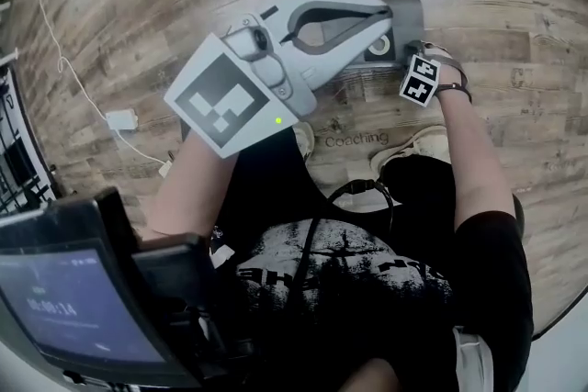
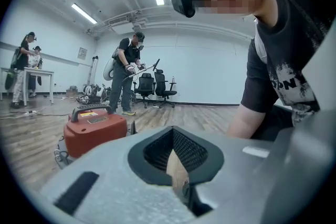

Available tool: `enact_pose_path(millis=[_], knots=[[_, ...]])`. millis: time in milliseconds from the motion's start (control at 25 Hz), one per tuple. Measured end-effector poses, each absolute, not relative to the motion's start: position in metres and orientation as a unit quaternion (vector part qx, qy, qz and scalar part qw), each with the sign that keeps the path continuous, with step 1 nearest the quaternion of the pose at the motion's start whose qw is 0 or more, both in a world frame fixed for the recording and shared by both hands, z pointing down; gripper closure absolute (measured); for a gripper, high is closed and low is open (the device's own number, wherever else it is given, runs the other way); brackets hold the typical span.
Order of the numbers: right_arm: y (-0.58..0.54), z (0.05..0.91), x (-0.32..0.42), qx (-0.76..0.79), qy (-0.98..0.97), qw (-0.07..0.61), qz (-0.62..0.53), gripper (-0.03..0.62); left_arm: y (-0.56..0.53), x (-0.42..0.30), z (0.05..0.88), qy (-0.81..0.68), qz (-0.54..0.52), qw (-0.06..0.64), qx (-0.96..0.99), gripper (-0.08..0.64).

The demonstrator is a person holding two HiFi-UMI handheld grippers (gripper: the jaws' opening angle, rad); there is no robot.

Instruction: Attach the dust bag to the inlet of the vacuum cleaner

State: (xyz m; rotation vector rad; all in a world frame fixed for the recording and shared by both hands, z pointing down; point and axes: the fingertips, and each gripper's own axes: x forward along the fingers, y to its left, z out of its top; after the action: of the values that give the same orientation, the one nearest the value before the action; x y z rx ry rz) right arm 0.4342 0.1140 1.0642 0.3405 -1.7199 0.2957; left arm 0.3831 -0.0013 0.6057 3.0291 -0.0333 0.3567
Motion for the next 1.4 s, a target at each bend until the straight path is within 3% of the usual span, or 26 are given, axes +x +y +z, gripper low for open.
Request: enact_pose_path(millis=[120, 400, 480, 1120, 1400], knots=[[0.115, 1.073, 0.442, 0.148, -0.739, 0.641, 0.141, 0.393, -0.005, 0.381, 0.610, -0.015, 0.127, 0.043, 0.991, 0.560], [0.113, 1.081, 0.436, 0.156, -0.729, 0.657, 0.114, 0.561, -0.005, 0.378, 0.623, -0.019, 0.137, 0.050, 0.989, 0.560], [0.118, 1.086, 0.439, 0.160, -0.727, 0.659, 0.111, 0.577, -0.002, 0.382, 0.632, -0.014, 0.142, 0.052, 0.988, 0.560], [0.104, 1.010, 0.430, 0.205, -0.744, 0.625, 0.117, 0.586, -0.009, 0.382, 0.670, 0.025, 0.178, 0.107, 0.978, 0.560], [0.092, 0.950, 0.426, 0.223, -0.774, 0.575, 0.142, 0.587, -0.009, 0.387, 0.701, 0.043, 0.216, 0.100, 0.970, 0.560]])
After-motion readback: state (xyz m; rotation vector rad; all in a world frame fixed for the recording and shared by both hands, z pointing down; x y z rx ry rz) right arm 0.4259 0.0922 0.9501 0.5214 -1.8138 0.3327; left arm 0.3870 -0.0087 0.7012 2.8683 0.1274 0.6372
